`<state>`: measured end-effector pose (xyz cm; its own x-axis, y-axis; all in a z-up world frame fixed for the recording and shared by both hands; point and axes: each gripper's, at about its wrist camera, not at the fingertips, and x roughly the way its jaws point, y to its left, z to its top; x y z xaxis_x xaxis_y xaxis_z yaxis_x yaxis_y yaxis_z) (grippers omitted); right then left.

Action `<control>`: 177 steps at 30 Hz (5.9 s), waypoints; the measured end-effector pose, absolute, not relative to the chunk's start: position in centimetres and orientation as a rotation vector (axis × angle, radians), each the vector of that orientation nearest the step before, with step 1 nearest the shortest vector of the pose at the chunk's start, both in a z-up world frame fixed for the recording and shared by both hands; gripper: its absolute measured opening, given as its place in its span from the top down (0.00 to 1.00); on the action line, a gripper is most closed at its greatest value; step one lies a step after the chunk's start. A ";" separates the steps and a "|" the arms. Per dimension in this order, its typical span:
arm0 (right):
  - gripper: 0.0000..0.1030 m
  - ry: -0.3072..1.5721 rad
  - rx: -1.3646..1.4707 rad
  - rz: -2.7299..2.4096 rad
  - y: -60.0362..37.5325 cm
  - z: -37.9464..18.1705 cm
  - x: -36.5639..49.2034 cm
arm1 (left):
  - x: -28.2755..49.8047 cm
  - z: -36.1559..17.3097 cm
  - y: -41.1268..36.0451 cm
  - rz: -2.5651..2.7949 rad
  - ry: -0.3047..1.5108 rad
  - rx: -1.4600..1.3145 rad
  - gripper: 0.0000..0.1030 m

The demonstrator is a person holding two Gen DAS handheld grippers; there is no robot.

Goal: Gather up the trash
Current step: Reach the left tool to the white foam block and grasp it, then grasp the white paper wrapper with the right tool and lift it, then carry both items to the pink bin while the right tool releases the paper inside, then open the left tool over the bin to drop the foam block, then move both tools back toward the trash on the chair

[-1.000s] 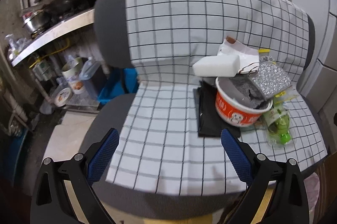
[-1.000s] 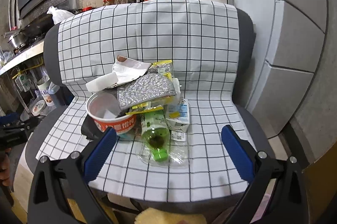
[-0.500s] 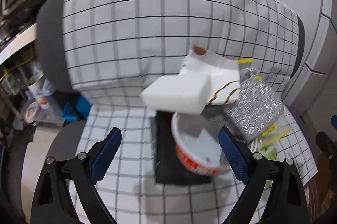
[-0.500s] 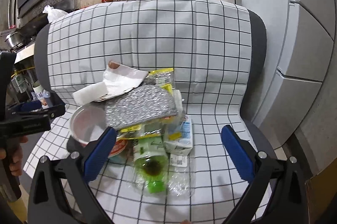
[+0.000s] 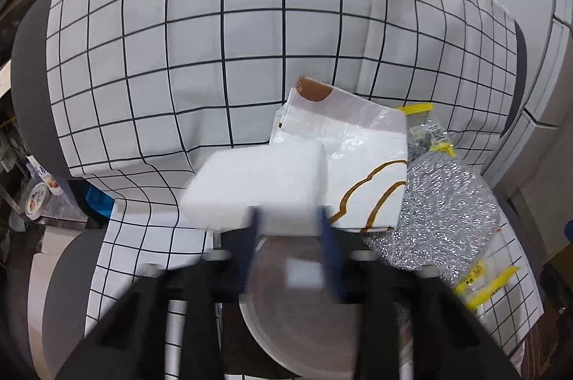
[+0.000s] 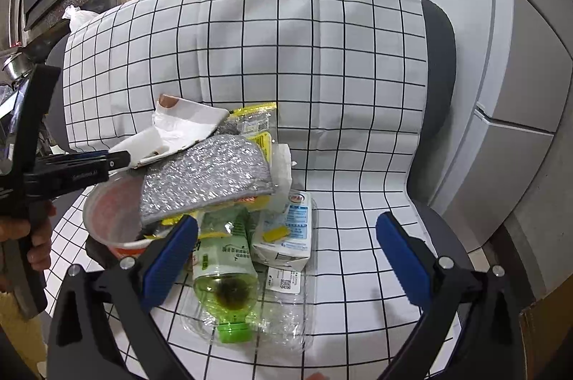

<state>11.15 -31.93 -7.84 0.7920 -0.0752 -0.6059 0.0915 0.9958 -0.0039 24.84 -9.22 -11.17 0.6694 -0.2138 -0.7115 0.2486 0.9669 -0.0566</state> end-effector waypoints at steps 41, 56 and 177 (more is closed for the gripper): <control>0.56 0.803 0.415 0.158 -22.8 -11.2 23.0 | 14.4 -9.0 2.5 -0.204 0.604 -0.022 0.96; 0.98 0.579 0.244 0.115 -21.6 -5.8 21.9 | 13.5 -7.9 2.8 -0.166 0.582 -0.012 0.96; 0.44 0.652 0.073 0.060 -28.8 -9.0 10.4 | 9.1 -11.0 -4.2 -0.284 0.677 0.023 0.52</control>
